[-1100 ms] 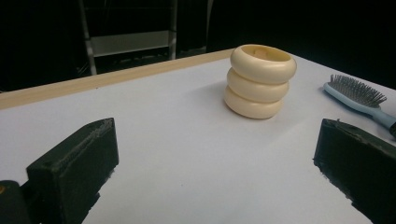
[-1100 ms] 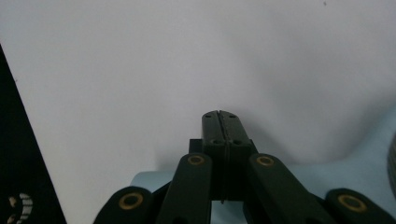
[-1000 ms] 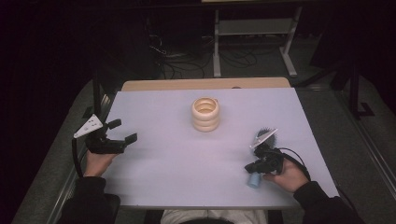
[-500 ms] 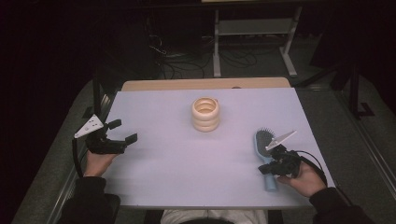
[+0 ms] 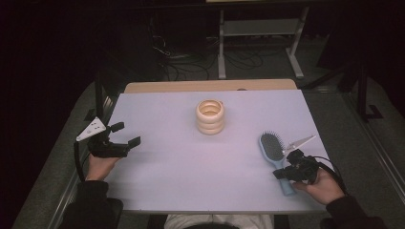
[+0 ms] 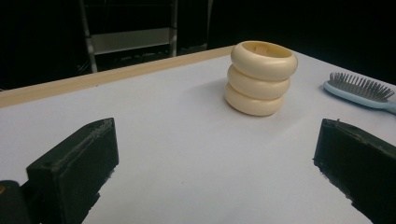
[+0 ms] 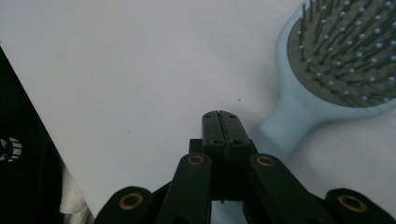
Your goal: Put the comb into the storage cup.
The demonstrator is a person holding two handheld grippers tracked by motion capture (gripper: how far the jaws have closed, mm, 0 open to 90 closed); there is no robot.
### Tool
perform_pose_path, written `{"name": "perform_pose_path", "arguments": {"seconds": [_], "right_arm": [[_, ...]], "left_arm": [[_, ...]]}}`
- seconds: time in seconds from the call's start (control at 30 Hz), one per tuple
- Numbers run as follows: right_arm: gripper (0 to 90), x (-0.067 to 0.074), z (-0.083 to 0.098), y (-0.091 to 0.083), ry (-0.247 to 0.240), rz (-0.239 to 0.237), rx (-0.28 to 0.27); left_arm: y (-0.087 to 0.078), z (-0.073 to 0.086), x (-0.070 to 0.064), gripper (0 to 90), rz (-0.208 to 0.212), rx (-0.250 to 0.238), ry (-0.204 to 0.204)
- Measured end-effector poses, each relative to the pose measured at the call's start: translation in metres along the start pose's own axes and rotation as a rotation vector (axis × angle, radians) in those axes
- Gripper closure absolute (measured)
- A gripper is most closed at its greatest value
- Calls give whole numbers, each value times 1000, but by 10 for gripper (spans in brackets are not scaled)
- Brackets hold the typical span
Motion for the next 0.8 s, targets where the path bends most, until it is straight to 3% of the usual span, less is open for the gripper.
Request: {"name": "perform_pose_path", "arguments": {"seconds": [0.27, 0.7, 0.8], "right_arm": [[891, -5, 10, -10, 20, 6, -13], [891, -14, 20, -27, 28, 69, 2], [891, -13, 20, -27, 31, 66, -6]], "left_arm": [[0, 0, 0, 0, -1, 1, -2], [1, 1, 0, 0, -2, 7, 1], [1, 1, 0, 0, -2, 8, 4]]}}
Point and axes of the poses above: each handheld gripper's, and its own axes: y roughly forward along the jaws, z roughly out of its underside, x roughly to its left, the point moved 9 cm from there along y, roughly forward along the jaws, and after that the axes turned 14 degrees about -y, right-handed, at the moved point
